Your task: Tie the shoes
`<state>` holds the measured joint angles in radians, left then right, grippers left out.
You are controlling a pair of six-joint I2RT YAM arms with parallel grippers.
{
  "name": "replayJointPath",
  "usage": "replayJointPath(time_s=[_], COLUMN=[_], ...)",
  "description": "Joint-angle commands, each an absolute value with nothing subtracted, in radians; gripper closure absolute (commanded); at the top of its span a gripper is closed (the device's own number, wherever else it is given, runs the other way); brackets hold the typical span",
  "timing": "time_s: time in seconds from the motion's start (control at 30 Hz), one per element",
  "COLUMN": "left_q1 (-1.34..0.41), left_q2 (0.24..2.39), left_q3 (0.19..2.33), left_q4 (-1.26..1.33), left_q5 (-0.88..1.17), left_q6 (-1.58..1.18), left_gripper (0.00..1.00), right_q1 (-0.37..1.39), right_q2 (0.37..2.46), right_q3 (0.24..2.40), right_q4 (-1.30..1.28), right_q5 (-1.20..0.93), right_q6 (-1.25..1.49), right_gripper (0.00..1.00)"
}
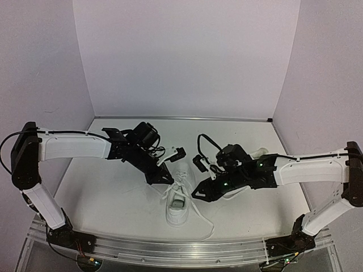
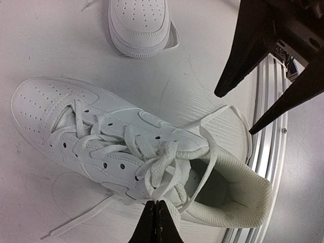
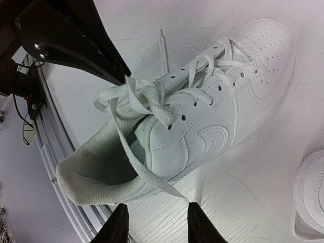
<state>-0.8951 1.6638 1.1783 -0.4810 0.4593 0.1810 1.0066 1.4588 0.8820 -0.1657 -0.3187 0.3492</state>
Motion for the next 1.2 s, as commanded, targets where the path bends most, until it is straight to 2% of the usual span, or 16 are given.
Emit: replayJointPath(time_s=[0.0,0.3,0.93,1.17], left_q1=[-0.890,-0.889,-0.889,-0.889], left_q2=[1.623,1.653,1.623,1.621], left_q3=[1.254,1.301,1.229,1.225], left_q4=[-0.481,-0.503,-0.452,-0.447], left_q5=[0.424,0.441,0.472,0.477], left_q6=[0.183,0.201,0.165,0.162], left_gripper=[1.00,1.00,1.00,1.00], right_q1=[1.013,1.012,1.029,1.030], right_q2=[1.481,1.495,1.592,1.553], right_q3=[0.874,0.876,0.883,0.893], right_q4=[-0.141,-0.131,-0.009,-0.010], right_q5=[-0.308,-0.317,-0.354,-0.353], right_q6=[0.348,0.346,0.374,0.380], right_gripper=[0.63,0.63,0.66,0.80])
